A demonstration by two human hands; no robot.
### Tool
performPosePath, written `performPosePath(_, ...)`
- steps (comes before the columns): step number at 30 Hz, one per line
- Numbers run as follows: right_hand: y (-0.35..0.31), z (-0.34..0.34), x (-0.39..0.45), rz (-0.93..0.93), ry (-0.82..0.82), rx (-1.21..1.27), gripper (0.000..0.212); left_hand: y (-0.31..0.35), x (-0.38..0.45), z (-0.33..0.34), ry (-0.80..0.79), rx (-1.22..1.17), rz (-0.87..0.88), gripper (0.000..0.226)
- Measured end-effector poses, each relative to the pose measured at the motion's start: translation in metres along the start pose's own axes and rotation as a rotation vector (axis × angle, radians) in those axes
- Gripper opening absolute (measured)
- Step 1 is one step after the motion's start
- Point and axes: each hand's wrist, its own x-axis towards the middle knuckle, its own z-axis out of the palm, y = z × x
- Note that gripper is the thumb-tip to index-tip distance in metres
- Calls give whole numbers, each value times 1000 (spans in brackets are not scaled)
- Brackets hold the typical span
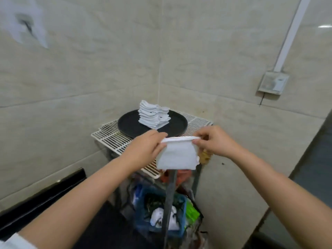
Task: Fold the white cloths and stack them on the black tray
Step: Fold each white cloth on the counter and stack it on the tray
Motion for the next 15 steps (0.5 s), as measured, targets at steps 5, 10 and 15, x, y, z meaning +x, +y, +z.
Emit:
performPosePath(5,23,-22,103,76,-32,195,29,-38,91,1,33,-184,-249,21)
performPosePath(10,37,-31,200,37,-120,228,7,-85,161,14,-7,-355,-526,15)
performPosePath(15,59,-29,308,-144,87,270,10,-116,228,14,249,-42,-546,18)
